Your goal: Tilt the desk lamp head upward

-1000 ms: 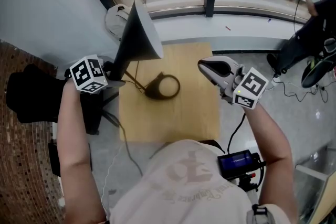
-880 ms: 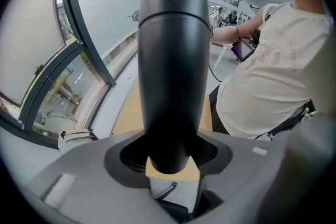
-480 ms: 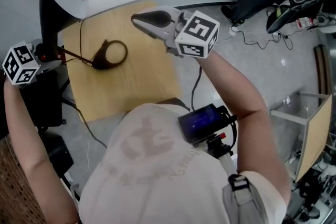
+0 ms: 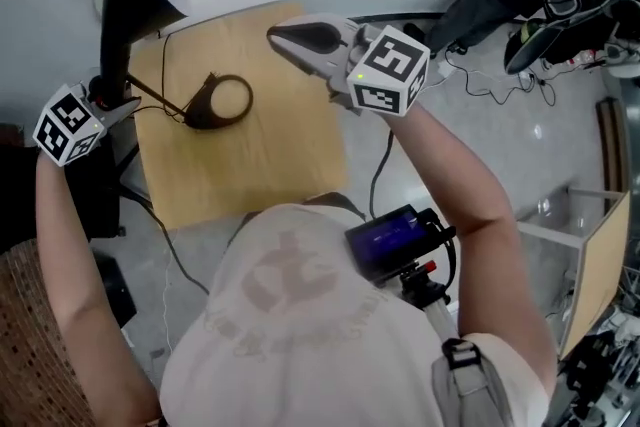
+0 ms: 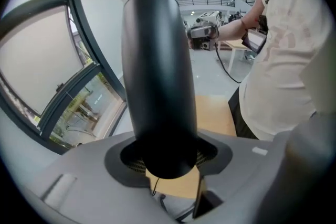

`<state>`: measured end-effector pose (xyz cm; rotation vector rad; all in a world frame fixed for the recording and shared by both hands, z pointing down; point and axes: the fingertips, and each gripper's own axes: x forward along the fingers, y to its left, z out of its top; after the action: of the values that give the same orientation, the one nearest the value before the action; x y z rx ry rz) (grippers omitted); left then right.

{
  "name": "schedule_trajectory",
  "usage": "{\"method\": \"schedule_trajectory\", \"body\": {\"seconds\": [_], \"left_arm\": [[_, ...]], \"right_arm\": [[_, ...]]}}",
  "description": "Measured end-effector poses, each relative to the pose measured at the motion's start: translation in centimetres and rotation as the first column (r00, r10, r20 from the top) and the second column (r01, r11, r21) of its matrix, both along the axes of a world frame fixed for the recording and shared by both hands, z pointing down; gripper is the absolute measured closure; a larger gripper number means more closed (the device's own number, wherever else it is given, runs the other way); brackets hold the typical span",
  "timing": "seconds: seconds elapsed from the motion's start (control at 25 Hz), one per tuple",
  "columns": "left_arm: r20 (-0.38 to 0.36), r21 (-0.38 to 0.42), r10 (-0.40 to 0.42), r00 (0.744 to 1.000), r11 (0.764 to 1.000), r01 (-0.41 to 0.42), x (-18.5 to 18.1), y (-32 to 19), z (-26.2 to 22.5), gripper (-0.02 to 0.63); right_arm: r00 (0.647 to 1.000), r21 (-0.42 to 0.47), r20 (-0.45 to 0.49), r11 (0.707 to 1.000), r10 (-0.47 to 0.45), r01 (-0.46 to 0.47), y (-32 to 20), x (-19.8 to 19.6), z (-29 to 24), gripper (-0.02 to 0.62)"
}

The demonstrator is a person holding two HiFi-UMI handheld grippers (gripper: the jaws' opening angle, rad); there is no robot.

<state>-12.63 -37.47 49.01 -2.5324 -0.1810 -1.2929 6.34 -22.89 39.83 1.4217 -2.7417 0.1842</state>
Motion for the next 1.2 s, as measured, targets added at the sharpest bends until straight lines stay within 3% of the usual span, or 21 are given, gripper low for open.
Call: {"method": "schedule_trajectory", "body": {"seconds": [0.2, 0.4, 0.56, 0.76, 0.84, 0.88, 0.96, 1.04, 1.2], "left_arm": [[-0.174, -0.03, -0.119, 0.978, 0.993, 0.115, -0.6, -0.3, -0.1, 0.394], [-0.319, -0.08, -0.266, 0.91, 0.964, 0.254, -3.0, -0.5, 0.6, 0.422], [-0.433, -0.203, -0.421, 0.797, 0.907, 0.369, -5.3, 1.6, 1.9, 0.492], [-0.541, -0.397, -0.576, 0.613, 0.818, 0.418, -6.8, 8.0, 2.1, 0.574], [-0.539, -0.457, -0.614, 0.577, 0.788, 0.412, -6.7, 10.4, 3.1, 0.597], [-0.525, -0.486, -0.63, 0.572, 0.774, 0.406, -6.5, 11.7, 4.0, 0.604], [-0.49, -0.523, -0.637, 0.595, 0.761, 0.384, -5.8, 14.7, 6.2, 0.604], [-0.461, -0.539, -0.63, 0.626, 0.758, 0.366, -5.1, 17.6, 8.1, 0.604], [-0.44, -0.552, -0.62, 0.65, 0.757, 0.349, -3.9, 21.5, 9.3, 0.604]], "right_arm": [[1.0, 0.0, -0.011, 1.0, 0.026, -0.026, 0.9, 0.1, -0.2, 0.581], [0.998, -0.007, 0.01, 0.998, 0.054, -0.054, 0.5, -0.3, -0.1, 0.581], [0.993, -0.052, 0.067, 0.994, 0.098, -0.095, 0.7, -0.5, 1.2, 0.581], [0.967, -0.164, 0.18, 0.975, 0.18, -0.151, 2.7, -0.4, 4.4, 0.581], [0.958, -0.207, 0.192, 0.963, 0.212, -0.171, 3.6, -0.4, 6.0, 0.581], [0.956, -0.231, 0.19, 0.957, 0.223, -0.177, 4.1, -0.4, 6.9, 0.581], [0.954, -0.277, 0.184, 0.944, 0.236, -0.18, 5.2, -0.4, 8.7, 0.581], [0.953, -0.314, 0.183, 0.933, 0.241, -0.176, 6.5, -0.6, 10.3, 0.581], [0.951, -0.362, 0.205, 0.92, 0.233, -0.147, 8.5, -0.9, 12.5, 0.58]]}}
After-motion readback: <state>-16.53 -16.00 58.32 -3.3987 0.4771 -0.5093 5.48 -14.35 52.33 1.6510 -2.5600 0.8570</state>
